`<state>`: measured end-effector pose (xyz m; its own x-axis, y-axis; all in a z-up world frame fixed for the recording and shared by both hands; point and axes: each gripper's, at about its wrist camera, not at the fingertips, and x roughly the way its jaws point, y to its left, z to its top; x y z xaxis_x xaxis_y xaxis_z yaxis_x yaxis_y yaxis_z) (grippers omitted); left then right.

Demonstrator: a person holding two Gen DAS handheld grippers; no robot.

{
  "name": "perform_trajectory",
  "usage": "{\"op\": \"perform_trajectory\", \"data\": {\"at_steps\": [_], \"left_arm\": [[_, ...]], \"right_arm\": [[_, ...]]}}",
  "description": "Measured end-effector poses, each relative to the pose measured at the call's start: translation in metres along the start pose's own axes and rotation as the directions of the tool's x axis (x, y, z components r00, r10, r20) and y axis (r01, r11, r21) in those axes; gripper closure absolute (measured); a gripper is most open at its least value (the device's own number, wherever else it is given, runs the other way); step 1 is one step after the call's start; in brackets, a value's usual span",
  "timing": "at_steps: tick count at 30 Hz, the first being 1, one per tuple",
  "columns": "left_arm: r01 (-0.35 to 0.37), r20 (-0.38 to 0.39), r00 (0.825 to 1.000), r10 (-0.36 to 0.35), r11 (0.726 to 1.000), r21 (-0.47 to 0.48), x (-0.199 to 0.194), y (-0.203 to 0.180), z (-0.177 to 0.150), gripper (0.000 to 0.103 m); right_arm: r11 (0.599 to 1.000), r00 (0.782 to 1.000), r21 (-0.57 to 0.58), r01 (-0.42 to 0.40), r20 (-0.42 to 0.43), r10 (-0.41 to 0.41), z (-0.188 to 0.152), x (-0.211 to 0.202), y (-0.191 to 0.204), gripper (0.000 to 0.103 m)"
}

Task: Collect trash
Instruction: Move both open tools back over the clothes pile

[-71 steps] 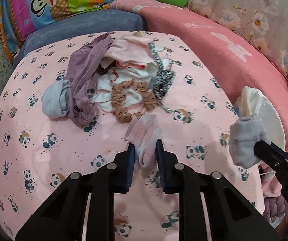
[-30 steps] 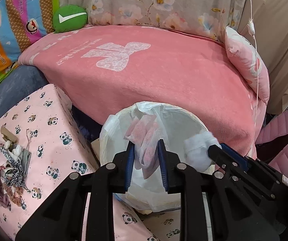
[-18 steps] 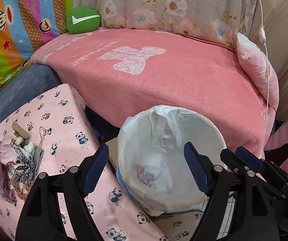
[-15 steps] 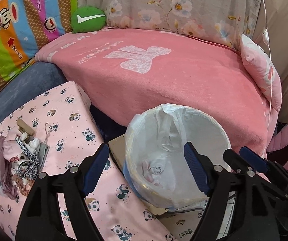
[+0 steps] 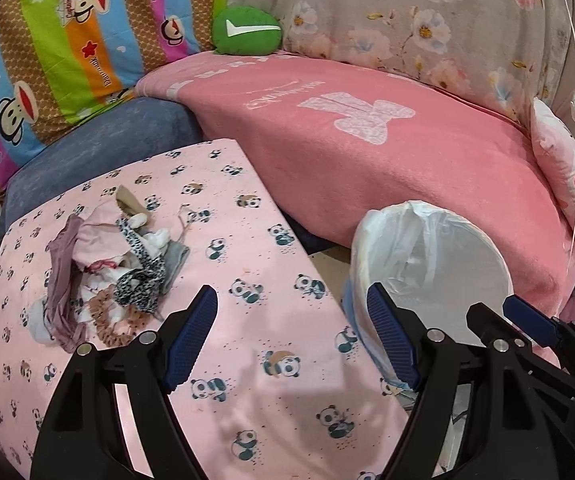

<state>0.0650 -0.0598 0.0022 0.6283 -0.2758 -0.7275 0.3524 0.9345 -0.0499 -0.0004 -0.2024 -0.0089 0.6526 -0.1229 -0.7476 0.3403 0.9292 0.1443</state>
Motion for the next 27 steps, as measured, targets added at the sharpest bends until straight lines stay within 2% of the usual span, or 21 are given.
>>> {"op": "perform_trajectory", "data": {"at_steps": [6, 12, 16, 19, 27], "left_arm": [[-0.043, 0.001, 0.999, 0.043, 0.998, -0.054, -0.011, 0.037, -0.012, 0.03], [-0.082, -0.017, 0.997, 0.081, 0.988, -0.132, -0.014, 0.079, -0.024, 0.029], [-0.105, -0.016, 0.994, 0.104, 0.978, -0.183, -0.02, 0.108, -0.033, 0.022], [-0.135, -0.011, 0.991, 0.136, 0.968, -0.211, -0.024, 0.128, -0.039, 0.018], [-0.203, -0.052, 0.979, 0.197, 0.927, -0.315, -0.027, 0.194, -0.06, 0.017]], "right_arm": [[0.998, 1.0, -0.058, -0.023, -0.012, 0.022, -0.008, -0.002, 0.035, 0.053], [0.992, 0.998, -0.113, -0.056, -0.037, 0.053, -0.019, -0.002, 0.07, 0.052], [0.985, 0.996, -0.148, -0.084, -0.052, 0.078, -0.026, -0.001, 0.094, 0.05], [0.98, 0.993, -0.167, -0.109, -0.064, 0.099, -0.032, 0.001, 0.112, 0.048], [0.959, 0.982, -0.221, -0.176, -0.107, 0.156, -0.044, 0.012, 0.159, 0.047]]}}
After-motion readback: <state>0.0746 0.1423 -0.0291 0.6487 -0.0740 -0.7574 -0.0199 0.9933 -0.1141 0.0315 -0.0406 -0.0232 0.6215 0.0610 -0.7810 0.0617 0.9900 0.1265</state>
